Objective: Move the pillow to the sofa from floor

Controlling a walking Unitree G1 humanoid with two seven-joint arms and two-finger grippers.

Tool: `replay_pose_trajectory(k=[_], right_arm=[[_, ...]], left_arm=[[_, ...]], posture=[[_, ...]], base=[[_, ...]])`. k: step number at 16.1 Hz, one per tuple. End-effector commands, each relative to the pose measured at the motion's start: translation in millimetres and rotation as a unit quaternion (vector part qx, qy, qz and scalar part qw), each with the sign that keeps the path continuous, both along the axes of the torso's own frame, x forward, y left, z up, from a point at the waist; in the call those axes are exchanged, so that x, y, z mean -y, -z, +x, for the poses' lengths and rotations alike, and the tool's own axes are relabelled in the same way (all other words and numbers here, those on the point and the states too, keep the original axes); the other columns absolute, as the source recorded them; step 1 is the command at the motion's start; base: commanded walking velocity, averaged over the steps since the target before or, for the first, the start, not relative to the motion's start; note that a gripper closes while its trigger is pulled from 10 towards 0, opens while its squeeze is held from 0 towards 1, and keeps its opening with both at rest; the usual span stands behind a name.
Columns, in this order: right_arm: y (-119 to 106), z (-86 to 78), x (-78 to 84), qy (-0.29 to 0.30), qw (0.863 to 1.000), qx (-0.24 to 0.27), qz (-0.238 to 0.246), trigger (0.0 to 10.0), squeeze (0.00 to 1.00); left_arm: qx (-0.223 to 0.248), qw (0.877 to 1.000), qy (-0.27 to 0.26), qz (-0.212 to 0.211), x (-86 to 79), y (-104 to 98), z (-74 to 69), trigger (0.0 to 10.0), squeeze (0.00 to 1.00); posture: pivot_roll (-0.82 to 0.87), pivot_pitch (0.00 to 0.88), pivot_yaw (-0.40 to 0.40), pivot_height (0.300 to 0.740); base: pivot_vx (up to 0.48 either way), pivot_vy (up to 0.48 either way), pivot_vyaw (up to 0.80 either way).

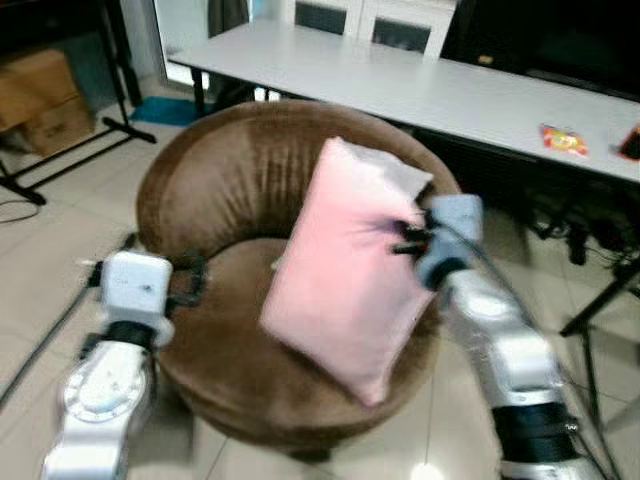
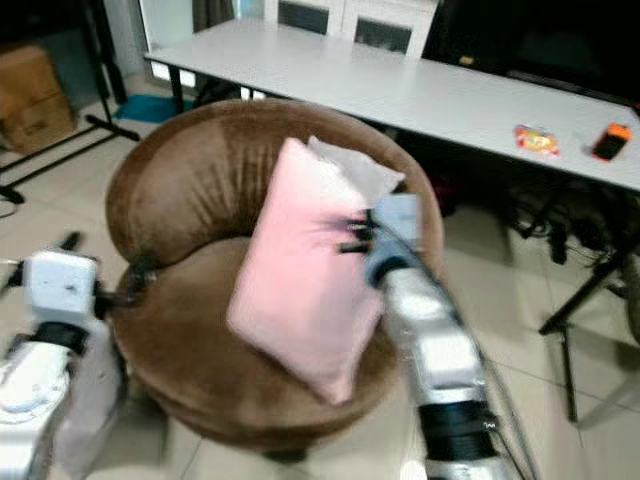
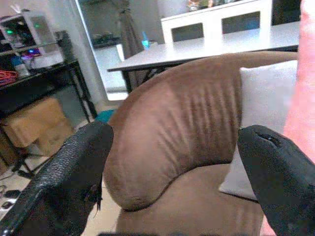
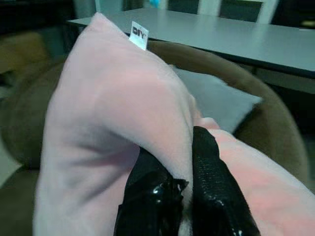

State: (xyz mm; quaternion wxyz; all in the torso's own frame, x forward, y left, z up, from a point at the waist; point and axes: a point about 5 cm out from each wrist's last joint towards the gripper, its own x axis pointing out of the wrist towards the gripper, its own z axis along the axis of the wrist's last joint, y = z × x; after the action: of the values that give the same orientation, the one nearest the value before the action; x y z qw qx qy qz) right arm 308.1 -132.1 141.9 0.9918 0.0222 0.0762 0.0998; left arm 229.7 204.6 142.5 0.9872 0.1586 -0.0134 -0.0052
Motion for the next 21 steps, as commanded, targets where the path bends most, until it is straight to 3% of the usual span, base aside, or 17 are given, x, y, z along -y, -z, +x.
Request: replay_pose_trajectory(k=[1,5,9,11,14,18,21], right_arm=[[-11.2,0.9,-7.9,-0.021,0.999,0.026,0.003,10.0,0.00],[-10.0,-0.6,-10.5,-0.031,0.999,0.022,-0.002,10.0,0.00],[-9.3,0.9,-10.2,-0.032,0.999,0.015,0.008,10.0,0.00],[-9.0,3.6,-14.5,-0.041,0.999,0.010,0.001,10.0,0.00],[2.2,19.2,-28.9,-0.052,0.997,-0.043,-0.036,10.0,0.00],[18.1,38.3,-35.6,-0.065,0.990,-0.097,-0.079,10.0,0.00],[28.7,58.5,-44.8,-0.070,0.990,-0.109,-0.053,10.0,0.00]], left_arm=[[0.006,1.000,-0.004,0.005,-3.7,-2.7,-1.8,10.0,0.48],[0.004,1.000,0.000,0.006,-2.9,-1.9,-1.6,10.0,0.49],[-0.001,1.000,0.010,0.011,-1.5,-1.7,-0.4,10.0,0.48],[-0.030,0.998,0.045,0.023,3.4,5.4,-1.3,10.0,0.46],[-0.091,0.987,0.129,0.018,13.8,17.3,-1.7,10.0,0.46],[-0.136,0.974,0.181,-0.001,18.9,24.6,-9.6,10.0,0.47],[-0.148,0.970,0.193,-0.006,17.6,24.3,-12.0,10.0,0.47]], posture=[[0.04,0.000,-0.103,0.740],[0.03,0.000,-0.098,0.740],[0.03,0.000,-0.091,0.740],[0.03,0.000,-0.088,0.740],[0.02,0.000,-0.080,0.740],[0.03,0.000,-0.082,0.740],[0.04,0.000,-0.083,0.740]], base=[[0.289,0.000,0.00],[0.291,0.000,0.80],[0.209,0.000,0.00],[0.000,0.000,0.00],[0.000,0.000,0.00],[0.000,0.000,0.00],[0.000,0.000,0.00]])
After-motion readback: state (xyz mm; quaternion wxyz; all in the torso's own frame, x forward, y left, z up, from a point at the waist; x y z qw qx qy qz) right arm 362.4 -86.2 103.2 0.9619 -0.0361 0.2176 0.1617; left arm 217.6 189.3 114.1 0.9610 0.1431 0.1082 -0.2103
